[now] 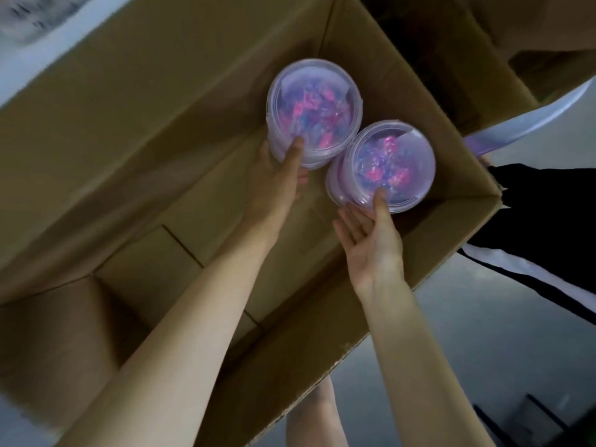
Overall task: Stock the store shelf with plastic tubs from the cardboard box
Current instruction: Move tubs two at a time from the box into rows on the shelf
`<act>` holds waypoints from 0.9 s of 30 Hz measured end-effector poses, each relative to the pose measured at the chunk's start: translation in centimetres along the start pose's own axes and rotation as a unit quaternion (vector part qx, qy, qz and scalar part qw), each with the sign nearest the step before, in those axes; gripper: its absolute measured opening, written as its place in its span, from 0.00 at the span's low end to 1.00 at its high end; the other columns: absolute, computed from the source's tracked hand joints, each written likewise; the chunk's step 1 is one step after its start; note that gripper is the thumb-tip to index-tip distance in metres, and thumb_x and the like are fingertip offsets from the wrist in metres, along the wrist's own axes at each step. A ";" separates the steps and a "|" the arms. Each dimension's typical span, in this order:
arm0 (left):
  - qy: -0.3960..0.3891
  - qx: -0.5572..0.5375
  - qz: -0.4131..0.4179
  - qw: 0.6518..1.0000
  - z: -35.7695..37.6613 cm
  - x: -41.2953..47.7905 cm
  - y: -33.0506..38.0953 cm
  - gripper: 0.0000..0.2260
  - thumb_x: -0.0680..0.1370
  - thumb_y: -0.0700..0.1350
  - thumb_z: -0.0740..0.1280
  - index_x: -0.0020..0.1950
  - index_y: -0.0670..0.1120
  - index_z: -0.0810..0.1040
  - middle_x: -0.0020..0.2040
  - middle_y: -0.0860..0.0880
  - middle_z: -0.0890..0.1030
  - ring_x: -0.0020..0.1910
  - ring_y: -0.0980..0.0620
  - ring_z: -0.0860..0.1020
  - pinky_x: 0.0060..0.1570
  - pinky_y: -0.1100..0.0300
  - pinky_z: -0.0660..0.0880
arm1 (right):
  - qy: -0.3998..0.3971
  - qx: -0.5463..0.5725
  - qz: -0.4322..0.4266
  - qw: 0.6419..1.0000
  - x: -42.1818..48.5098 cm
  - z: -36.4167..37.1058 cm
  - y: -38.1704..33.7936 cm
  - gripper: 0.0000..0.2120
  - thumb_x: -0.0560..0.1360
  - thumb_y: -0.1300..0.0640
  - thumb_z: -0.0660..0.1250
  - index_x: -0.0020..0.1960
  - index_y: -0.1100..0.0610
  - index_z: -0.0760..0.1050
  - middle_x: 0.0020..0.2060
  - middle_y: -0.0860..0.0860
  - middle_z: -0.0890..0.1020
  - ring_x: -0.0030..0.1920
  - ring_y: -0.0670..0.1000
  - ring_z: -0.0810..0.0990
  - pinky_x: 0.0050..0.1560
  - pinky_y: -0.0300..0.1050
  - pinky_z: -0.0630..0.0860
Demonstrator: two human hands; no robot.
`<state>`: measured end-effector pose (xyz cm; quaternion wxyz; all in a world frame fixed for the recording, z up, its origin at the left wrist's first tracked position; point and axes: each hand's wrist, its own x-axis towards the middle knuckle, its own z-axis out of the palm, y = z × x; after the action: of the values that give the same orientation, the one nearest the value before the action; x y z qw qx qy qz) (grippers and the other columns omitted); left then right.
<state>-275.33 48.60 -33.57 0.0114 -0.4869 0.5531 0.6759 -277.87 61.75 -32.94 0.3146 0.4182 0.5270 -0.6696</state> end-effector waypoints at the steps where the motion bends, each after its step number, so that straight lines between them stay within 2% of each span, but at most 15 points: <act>1: -0.001 -0.011 -0.004 1.000 0.1 0.2 0.2 0.20 0.78 0.58 0.60 0.68 0.53 0.67 0.56 0.51 0.80 0.48 0.57 0.81 0.39 0.66 0.77 | 0.007 -0.003 -0.003 1.000 0.0 0.1 0.0 0.24 0.73 0.45 0.67 0.64 0.58 0.72 0.53 0.55 0.82 0.51 0.50 0.82 0.52 0.45 0.78; 6: -0.008 -0.068 -0.006 0.998 0.6 0.6 0.9 0.19 0.79 0.53 0.61 0.69 0.50 0.67 0.57 0.46 0.81 0.48 0.54 0.82 0.38 0.68 0.78 | 0.013 -0.018 -0.032 0.999 -0.5 0.3 0.0 0.20 0.73 0.48 0.68 0.62 0.56 0.74 0.50 0.53 0.84 0.48 0.48 0.84 0.51 0.42 0.79; 10: 0.008 -0.108 -0.008 0.994 1.0 0.0 1.5 0.17 0.80 0.49 0.61 0.68 0.47 0.68 0.55 0.44 0.82 0.38 0.55 0.83 0.35 0.67 0.78 | 0.006 -0.037 -0.040 0.998 -1.1 0.3 -0.2 0.17 0.74 0.49 0.67 0.61 0.53 0.75 0.51 0.51 0.84 0.50 0.48 0.84 0.57 0.45 0.76; 12: 0.018 -0.114 -0.014 0.993 0.8 -0.6 1.7 0.15 0.80 0.49 0.60 0.66 0.47 0.69 0.52 0.45 0.82 0.36 0.57 0.83 0.32 0.68 0.76 | 0.002 -0.054 -0.049 0.997 -1.7 0.1 -0.4 0.17 0.74 0.49 0.67 0.62 0.53 0.75 0.52 0.51 0.84 0.50 0.48 0.83 0.57 0.45 0.76; 15: 0.028 -0.117 -0.018 0.993 -0.6 -2.8 1.9 0.11 0.79 0.51 0.61 0.61 0.51 0.71 0.49 0.47 0.83 0.37 0.56 0.83 0.33 0.68 0.77 | -0.012 -0.082 -0.066 0.994 -3.5 -0.4 -0.5 0.16 0.74 0.50 0.67 0.61 0.52 0.75 0.53 0.51 0.83 0.51 0.48 0.83 0.58 0.45 0.75; 18: 0.055 -0.114 -0.009 0.992 -3.1 -6.7 2.6 0.16 0.77 0.55 0.63 0.61 0.49 0.74 0.48 0.48 0.84 0.40 0.54 0.84 0.36 0.66 0.78 | -0.039 -0.133 -0.084 0.987 -6.6 -0.8 -0.9 0.16 0.75 0.51 0.67 0.62 0.53 0.75 0.53 0.51 0.83 0.50 0.47 0.83 0.57 0.44 0.76; 23: 0.131 -0.138 -0.002 0.982 -8.3 -15.3 4.4 0.12 0.77 0.51 0.64 0.59 0.51 0.74 0.44 0.48 0.84 0.39 0.51 0.84 0.40 0.61 0.80 | -0.104 -0.250 -0.093 0.958 -13.3 -0.9 -1.7 0.15 0.75 0.52 0.67 0.59 0.57 0.77 0.49 0.55 0.84 0.49 0.51 0.84 0.54 0.45 0.77; 27: 0.213 -0.167 0.025 0.962 -13.2 -22.3 6.5 0.07 0.78 0.47 0.64 0.55 0.50 0.74 0.42 0.45 0.84 0.35 0.49 0.84 0.35 0.62 0.79 | -0.190 -0.347 -0.120 0.911 -19.7 0.5 -2.3 0.09 0.75 0.56 0.66 0.54 0.58 0.79 0.45 0.54 0.85 0.46 0.51 0.84 0.50 0.44 0.77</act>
<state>-258.69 47.78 -12.68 -0.2047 -0.6006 0.4335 0.6399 -271.11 61.41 -14.27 0.4511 0.0816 0.7025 -0.5443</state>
